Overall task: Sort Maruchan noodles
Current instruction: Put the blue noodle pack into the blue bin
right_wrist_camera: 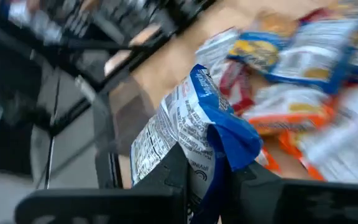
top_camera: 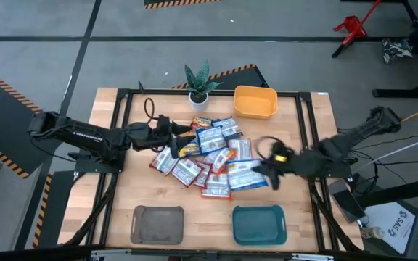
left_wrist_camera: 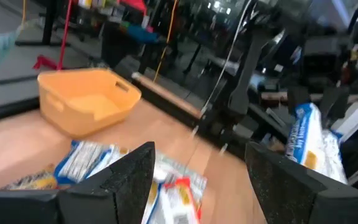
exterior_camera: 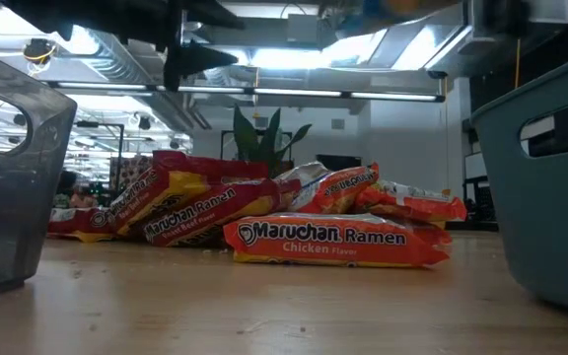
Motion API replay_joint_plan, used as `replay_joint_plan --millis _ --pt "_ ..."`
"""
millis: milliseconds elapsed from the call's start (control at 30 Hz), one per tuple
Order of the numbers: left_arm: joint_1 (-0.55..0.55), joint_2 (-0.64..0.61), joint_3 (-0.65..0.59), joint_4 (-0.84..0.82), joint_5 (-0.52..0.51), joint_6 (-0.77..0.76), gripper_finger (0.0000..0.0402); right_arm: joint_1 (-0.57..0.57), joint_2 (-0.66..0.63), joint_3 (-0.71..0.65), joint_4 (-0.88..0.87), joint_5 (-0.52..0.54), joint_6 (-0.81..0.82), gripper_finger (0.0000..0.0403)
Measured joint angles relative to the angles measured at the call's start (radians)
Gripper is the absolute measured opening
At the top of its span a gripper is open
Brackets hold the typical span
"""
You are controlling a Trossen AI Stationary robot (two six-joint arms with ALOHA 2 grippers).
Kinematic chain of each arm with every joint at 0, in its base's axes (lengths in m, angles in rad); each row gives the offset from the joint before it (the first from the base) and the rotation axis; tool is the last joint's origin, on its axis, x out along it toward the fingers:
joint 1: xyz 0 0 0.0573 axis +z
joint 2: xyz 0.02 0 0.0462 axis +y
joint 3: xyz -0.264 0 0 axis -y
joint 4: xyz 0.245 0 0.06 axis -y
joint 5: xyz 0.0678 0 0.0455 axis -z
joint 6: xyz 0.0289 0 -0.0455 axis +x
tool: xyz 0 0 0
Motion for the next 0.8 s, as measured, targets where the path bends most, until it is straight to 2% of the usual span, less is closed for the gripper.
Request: replay_joint_plan --millis 133,167,233,333,467,600,800 --pt "0.020 0.000 0.000 0.050 0.010 0.023 0.0244 0.190 -0.048 0.000 -0.130 0.388 0.215 0.0033" --pt "0.025 0.000 0.000 0.050 0.019 0.026 0.0244 0.215 -0.052 0.000 -0.151 0.457 0.256 0.0033" --pt "0.034 -0.010 0.000 0.045 0.048 0.032 0.0244 0.230 -0.066 0.000 -0.205 0.518 0.320 0.0033" --pt "0.046 -0.016 0.000 0.060 0.076 0.051 0.0244 0.201 -0.079 -0.001 -0.242 0.495 0.403 0.0033" --pt "0.069 -0.035 0.000 0.082 0.055 0.016 0.0244 0.175 -0.071 -0.002 -0.201 0.360 0.417 0.0033" --pt "0.083 -0.044 0.000 0.081 0.049 -0.007 0.0244 0.190 0.005 -0.001 -0.146 0.265 0.427 0.0033" --pt "0.067 -0.031 0.000 0.070 0.010 -0.029 0.0244 0.317 0.174 -0.001 -0.144 0.298 0.610 0.0033"
